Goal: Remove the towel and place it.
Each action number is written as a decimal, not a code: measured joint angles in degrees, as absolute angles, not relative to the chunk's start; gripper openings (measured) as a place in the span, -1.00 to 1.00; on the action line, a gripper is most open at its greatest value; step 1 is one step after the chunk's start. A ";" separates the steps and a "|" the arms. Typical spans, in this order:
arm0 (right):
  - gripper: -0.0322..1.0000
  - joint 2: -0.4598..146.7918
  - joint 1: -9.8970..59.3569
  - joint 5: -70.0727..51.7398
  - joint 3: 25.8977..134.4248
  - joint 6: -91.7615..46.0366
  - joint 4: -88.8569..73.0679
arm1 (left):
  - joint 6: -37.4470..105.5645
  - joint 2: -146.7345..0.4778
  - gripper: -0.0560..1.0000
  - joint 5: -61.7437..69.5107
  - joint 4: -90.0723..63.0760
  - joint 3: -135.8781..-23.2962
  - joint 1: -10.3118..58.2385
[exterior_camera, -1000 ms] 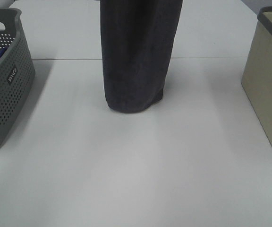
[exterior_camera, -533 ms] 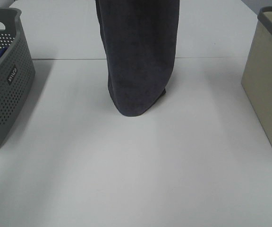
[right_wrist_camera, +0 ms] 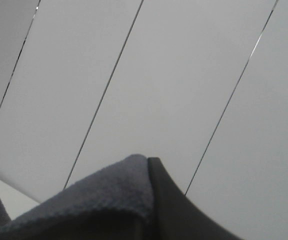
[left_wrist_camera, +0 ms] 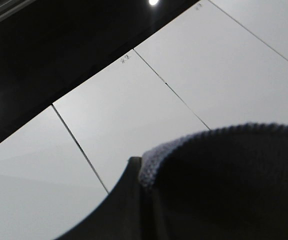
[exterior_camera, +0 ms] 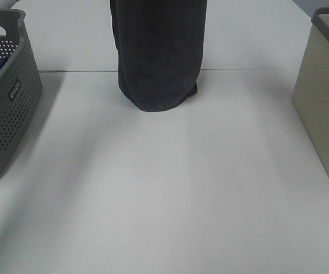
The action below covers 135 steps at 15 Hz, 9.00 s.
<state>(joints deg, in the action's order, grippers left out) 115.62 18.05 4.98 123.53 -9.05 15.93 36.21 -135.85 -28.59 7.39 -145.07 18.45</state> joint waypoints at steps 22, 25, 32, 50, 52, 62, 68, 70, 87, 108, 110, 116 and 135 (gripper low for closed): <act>-0.91 100.73 15.53 -51.57 124.27 -7.51 -10.03 | 15.93 -125.88 -0.89 65.89 4.53 -161.23 21.83; -0.91 99.75 15.53 -51.57 124.27 -8.42 -12.03 | 15.58 -124.73 -0.89 66.58 5.50 -161.23 21.83; -0.91 99.52 15.53 -58.73 124.27 -9.51 -13.98 | 11.12 -124.10 -0.89 69.56 5.90 -160.83 21.83; -0.91 77.81 15.58 -69.90 93.91 -8.42 -13.69 | 17.82 -90.76 -0.89 70.02 -14.67 -106.05 27.22; -0.91 73.63 15.58 -69.90 88.92 -8.37 -13.52 | 17.82 -89.55 -0.89 70.02 -14.73 -105.37 28.93; -0.91 65.89 15.58 -69.90 80.90 -6.36 -14.55 | 15.87 -79.81 -0.89 70.07 -14.95 -91.56 29.74; -0.91 58.10 15.58 -69.84 67.95 -3.44 -17.82 | 15.81 -78.72 -0.89 69.90 -20.34 -75.86 29.79; -0.91 57.24 15.58 -69.79 64.17 -1.83 -18.16 | 16.16 -78.72 -0.89 69.84 -20.74 -74.03 29.79; -0.91 71.33 15.70 -60.33 80.79 -5.79 -8.08 | 12.20 -83.14 -0.89 62.51 0.46 -89.95 29.91; -0.91 113.90 15.64 -12.83 134.53 -6.93 8.77 | 1.83 -124.50 -0.89 4.87 25.50 -144.56 18.22; -0.91 115.74 15.64 -11.52 134.76 -6.93 8.77 | 1.83 -126.51 -0.89 0.69 24.35 -144.56 17.25; -0.91 117.63 12.95 -10.03 134.76 -6.93 6.30 | 1.72 -129.26 -0.89 -4.01 24.01 -144.56 16.39; -0.91 117.86 12.95 -19.48 134.76 -6.93 0.63 | 2.58 -129.55 -0.89 7.79 22.17 -144.56 16.67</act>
<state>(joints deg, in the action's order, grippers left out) 117.86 12.95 -19.48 134.76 -6.93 0.63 2.58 -129.55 7.79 22.17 -144.56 16.67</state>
